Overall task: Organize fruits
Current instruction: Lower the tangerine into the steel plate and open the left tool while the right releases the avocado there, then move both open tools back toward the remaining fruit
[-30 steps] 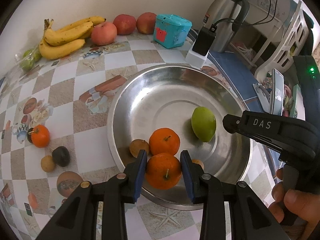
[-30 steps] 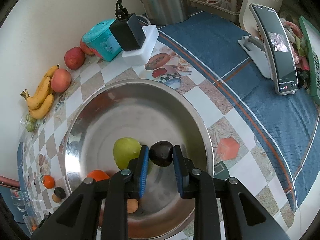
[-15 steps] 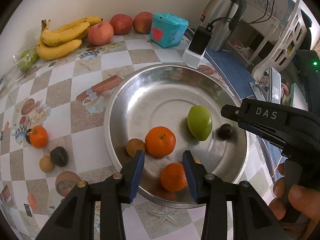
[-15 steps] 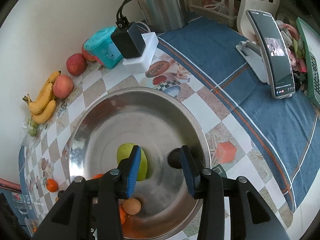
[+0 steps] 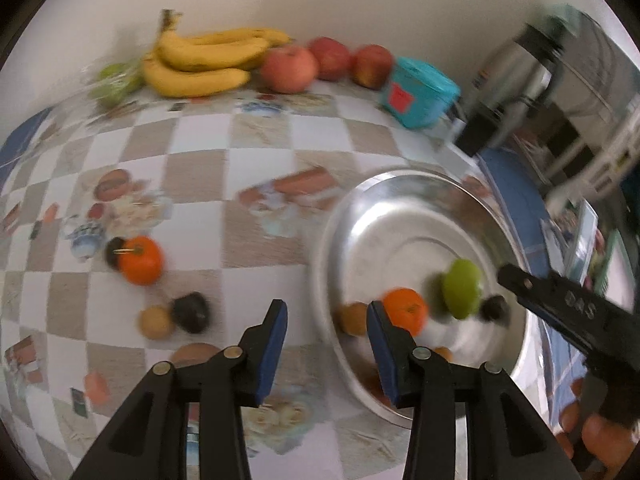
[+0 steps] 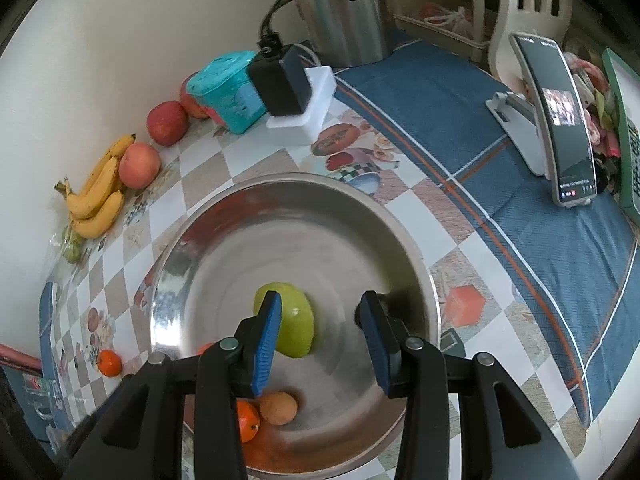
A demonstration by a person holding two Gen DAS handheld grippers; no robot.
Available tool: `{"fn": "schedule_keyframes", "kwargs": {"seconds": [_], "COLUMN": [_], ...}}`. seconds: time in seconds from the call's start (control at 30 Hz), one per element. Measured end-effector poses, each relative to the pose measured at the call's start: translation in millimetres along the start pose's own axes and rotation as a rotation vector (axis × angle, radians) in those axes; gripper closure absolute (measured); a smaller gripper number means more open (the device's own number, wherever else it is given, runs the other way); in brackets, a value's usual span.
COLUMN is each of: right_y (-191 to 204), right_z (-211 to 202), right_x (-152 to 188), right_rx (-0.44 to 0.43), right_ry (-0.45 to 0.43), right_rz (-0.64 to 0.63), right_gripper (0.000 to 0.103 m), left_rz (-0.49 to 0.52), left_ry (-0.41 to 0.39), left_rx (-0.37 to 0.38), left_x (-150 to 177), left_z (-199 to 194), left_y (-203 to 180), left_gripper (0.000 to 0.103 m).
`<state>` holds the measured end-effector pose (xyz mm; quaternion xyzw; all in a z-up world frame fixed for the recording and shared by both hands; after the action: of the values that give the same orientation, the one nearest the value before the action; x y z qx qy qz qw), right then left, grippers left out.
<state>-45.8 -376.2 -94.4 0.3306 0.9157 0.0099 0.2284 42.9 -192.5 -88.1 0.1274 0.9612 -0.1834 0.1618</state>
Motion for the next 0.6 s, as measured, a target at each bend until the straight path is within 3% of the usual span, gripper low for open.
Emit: {"fn": "schedule_keyframes", "kwargs": {"seconds": [0.23, 0.6], "right_y": [28.5, 63.5], "right_z": [-4.9, -16.0], "right_x": [1.5, 1.7], "right_rx": [-0.015, -0.037], "right_ry": [-0.003, -0.023], "right_rz": [-0.087, -0.182], "right_gripper": [0.061, 0.061], "left_rz": [-0.128, -0.278], "left_ry": [-0.062, -0.092], "left_rx": [-0.065, -0.078], "left_x": [-20.8, -34.6], "left_z": [-15.5, -29.3], "left_y": [40.1, 82.7], "left_gripper": [0.058, 0.058]}}
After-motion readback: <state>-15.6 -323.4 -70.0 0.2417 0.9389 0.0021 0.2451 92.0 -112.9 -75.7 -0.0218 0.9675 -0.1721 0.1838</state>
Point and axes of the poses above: each gripper's, at about its wrist camera, not at the fingertips, and z roughly the way its jaws point, y to its left, x to its underside, the point moved 7 cm from there along z, roughly the way its jaws point, and after that the axes turned 12 degrees about -z, right-handed, at the moved point
